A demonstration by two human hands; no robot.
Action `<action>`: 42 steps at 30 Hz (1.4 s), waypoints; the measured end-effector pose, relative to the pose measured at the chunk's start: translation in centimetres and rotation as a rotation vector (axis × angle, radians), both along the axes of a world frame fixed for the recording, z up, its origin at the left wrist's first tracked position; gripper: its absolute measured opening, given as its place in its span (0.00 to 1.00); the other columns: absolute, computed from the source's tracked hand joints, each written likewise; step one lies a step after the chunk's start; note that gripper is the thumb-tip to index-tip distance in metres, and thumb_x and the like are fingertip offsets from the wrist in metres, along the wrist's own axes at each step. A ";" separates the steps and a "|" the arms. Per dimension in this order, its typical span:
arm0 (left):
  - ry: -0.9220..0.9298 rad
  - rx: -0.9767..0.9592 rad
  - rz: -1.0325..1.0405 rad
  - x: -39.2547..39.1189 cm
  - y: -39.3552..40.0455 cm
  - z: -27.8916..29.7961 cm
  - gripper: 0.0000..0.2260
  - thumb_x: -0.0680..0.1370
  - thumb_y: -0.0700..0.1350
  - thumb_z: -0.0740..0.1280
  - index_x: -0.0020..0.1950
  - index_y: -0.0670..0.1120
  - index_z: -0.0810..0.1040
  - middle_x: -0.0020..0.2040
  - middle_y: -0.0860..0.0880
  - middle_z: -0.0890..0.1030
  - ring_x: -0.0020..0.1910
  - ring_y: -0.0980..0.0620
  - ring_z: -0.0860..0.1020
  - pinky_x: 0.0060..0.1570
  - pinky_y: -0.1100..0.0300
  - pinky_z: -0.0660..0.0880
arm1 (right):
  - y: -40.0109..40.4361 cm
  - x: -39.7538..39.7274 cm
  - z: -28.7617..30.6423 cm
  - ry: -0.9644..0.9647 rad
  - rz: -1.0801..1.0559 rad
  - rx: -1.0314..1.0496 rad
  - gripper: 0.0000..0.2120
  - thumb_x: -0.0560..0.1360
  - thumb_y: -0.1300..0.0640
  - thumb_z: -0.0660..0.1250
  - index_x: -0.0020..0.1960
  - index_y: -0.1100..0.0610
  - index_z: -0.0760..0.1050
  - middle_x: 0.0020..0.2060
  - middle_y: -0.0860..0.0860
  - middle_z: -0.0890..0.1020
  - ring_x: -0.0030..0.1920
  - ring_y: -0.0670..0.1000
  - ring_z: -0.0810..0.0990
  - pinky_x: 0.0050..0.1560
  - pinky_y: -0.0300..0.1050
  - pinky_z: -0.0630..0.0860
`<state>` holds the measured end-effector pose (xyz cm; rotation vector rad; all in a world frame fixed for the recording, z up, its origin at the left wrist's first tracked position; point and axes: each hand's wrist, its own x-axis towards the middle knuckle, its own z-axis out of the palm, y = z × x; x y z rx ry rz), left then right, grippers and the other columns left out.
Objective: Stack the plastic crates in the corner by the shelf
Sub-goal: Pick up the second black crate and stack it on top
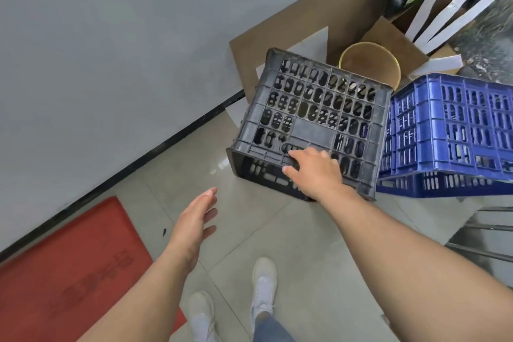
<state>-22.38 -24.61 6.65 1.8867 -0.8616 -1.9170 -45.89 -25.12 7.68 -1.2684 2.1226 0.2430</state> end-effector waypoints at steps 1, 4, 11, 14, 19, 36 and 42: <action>0.003 0.004 0.013 0.3 0.2 -0.5 0.14 0.80 0.53 0.56 0.64 0.54 0.73 0.64 0.50 0.74 0.63 0.51 0.72 0.62 0.51 0.69 | 0.0 0.2 -0.6 0.022 0.025 0.024 0.24 0.78 0.42 0.57 0.72 0.48 0.64 0.69 0.53 0.70 0.68 0.59 0.66 0.66 0.55 0.62; 0.016 0.006 0.044 1.3 0.7 -1.9 0.13 0.80 0.53 0.56 0.62 0.55 0.73 0.64 0.50 0.74 0.63 0.50 0.72 0.61 0.51 0.69 | -0.1 0.8 -2.4 0.031 0.051 0.042 0.26 0.79 0.42 0.55 0.75 0.50 0.59 0.70 0.54 0.69 0.68 0.60 0.66 0.66 0.56 0.62; 0.021 0.013 0.114 4.9 1.7 -4.0 0.13 0.80 0.54 0.57 0.61 0.55 0.74 0.63 0.52 0.75 0.62 0.51 0.73 0.60 0.52 0.71 | -0.5 3.2 -4.3 0.010 0.030 -0.100 0.25 0.80 0.43 0.54 0.73 0.55 0.62 0.67 0.58 0.71 0.66 0.62 0.66 0.67 0.55 0.60; 0.027 0.017 0.135 7.5 2.2 -4.5 0.12 0.80 0.54 0.57 0.60 0.55 0.75 0.63 0.52 0.75 0.62 0.51 0.73 0.60 0.51 0.71 | -0.1 5.5 -4.5 -0.001 0.016 -0.126 0.25 0.80 0.43 0.53 0.72 0.56 0.63 0.67 0.58 0.71 0.66 0.62 0.67 0.66 0.56 0.61; 0.046 0.024 0.143 13.4 3.4 -5.2 0.16 0.80 0.54 0.57 0.65 0.52 0.73 0.63 0.51 0.75 0.62 0.50 0.73 0.59 0.52 0.70 | 1.4 12.8 -4.6 0.002 -0.010 -0.134 0.24 0.81 0.43 0.51 0.68 0.57 0.65 0.64 0.60 0.73 0.63 0.64 0.69 0.62 0.57 0.65; -0.022 0.045 0.145 35.8 7.2 -5.8 0.14 0.80 0.54 0.55 0.63 0.52 0.73 0.63 0.50 0.74 0.62 0.51 0.71 0.60 0.51 0.67 | 7.8 39.4 -4.0 -0.056 -0.160 -0.139 0.24 0.80 0.42 0.51 0.66 0.59 0.66 0.62 0.60 0.74 0.62 0.62 0.71 0.57 0.54 0.68; -0.045 0.081 0.184 37.4 7.8 -6.6 0.19 0.81 0.53 0.54 0.69 0.48 0.70 0.70 0.47 0.71 0.68 0.48 0.68 0.61 0.49 0.66 | 7.0 41.5 -2.0 -0.080 -0.199 -0.192 0.25 0.80 0.40 0.50 0.65 0.58 0.67 0.62 0.59 0.75 0.62 0.62 0.72 0.56 0.54 0.68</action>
